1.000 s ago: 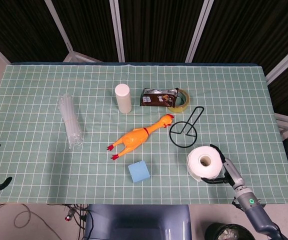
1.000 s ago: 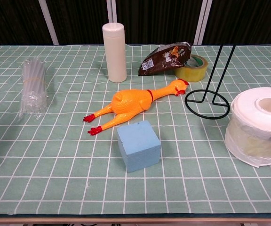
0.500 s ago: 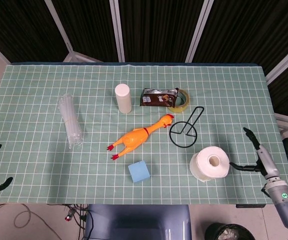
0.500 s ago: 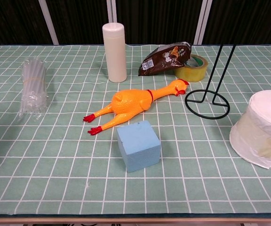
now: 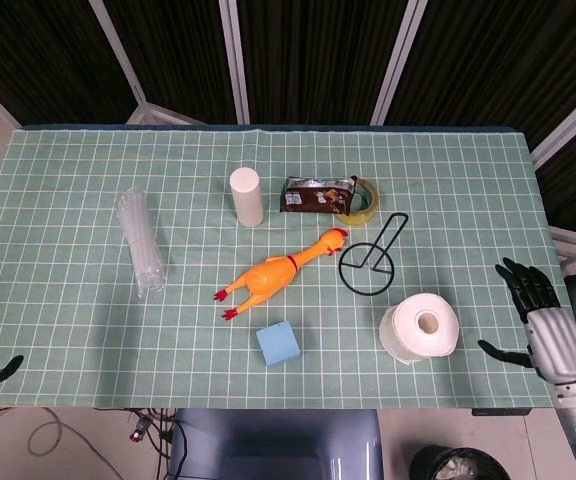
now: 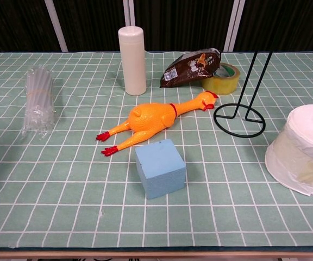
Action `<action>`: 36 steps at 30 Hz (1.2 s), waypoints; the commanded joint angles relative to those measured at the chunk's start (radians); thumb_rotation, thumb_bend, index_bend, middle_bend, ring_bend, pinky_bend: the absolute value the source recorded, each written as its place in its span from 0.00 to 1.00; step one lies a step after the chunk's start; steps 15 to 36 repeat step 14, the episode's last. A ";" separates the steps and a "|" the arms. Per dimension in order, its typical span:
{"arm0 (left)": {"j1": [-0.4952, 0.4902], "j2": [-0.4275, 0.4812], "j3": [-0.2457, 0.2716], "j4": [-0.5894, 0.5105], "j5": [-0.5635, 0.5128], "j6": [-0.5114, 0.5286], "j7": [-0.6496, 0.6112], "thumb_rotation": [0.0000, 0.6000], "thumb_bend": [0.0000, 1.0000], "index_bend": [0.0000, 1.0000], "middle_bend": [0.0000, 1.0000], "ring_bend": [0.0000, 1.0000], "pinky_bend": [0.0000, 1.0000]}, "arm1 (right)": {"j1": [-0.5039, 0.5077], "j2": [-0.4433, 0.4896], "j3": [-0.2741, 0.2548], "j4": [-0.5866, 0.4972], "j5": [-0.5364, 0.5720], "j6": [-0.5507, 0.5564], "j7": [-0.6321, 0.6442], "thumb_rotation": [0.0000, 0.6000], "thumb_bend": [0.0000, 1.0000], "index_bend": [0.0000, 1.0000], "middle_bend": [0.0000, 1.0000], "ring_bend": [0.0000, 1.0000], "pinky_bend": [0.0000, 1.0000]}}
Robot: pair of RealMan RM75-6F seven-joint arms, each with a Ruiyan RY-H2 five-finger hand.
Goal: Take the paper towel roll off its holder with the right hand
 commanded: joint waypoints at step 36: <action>-0.008 -0.001 -0.011 0.029 0.005 0.001 -0.037 1.00 0.05 0.15 0.04 0.00 0.00 | -0.055 -0.098 -0.040 0.137 -0.047 0.121 -0.173 1.00 0.00 0.00 0.00 0.00 0.00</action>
